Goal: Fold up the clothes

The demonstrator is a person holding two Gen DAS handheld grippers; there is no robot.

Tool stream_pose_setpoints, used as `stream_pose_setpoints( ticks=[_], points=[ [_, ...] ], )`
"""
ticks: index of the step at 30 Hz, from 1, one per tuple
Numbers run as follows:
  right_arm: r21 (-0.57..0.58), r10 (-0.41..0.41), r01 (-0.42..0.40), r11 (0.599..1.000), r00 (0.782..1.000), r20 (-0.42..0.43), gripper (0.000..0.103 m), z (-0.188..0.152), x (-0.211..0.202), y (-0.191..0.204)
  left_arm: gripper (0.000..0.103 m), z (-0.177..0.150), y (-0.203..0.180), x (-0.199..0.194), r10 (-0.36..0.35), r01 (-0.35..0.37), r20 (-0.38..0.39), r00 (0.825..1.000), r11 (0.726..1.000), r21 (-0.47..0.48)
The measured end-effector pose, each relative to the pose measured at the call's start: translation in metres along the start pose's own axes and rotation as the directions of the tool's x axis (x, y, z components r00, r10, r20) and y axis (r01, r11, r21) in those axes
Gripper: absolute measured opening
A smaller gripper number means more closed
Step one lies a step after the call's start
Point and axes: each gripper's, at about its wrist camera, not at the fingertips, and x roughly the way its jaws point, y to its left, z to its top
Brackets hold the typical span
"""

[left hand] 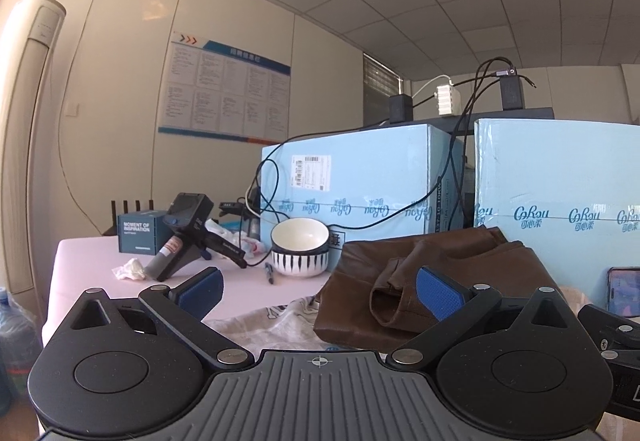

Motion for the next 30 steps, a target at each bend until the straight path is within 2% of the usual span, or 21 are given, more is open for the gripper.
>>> stream_pose_setpoints(
  ticks=[6,14,20,27,30],
  points=[
    [0.014,0.040,-0.040,0.999,0.999,-0.012,0.103,-0.0002,0.0009,-0.0017,0.103,0.0000,0.0021,-0.0036,-0.048,0.048,0.016,0.999,0.999,-0.016],
    [0.032,0.030,-0.030,0.999,1.000,-0.004,0.103,-0.0004,-0.0013,-0.0034,0.103,0.0010,0.0054,-0.0088,-0.104,0.105,0.037,0.994,0.993,-0.046],
    [0.050,-0.005,0.005,0.999,1.000,-0.006,0.103,-0.0003,-0.0005,-0.0086,0.103,0.0011,0.0025,-0.0094,-0.051,0.052,0.019,0.999,0.998,-0.036],
    [0.004,-0.030,0.030,1.000,0.999,0.015,0.103,-0.0006,-0.0001,-0.0075,0.103,0.0005,0.0009,-0.0032,-0.066,0.066,-0.022,0.998,0.998,-0.021],
    [0.018,-0.012,0.012,1.000,1.000,0.001,0.103,-0.0007,0.0017,-0.0099,0.103,0.0000,0.0012,-0.0032,-0.065,0.065,-0.026,0.998,0.998,-0.022]
  ],
)
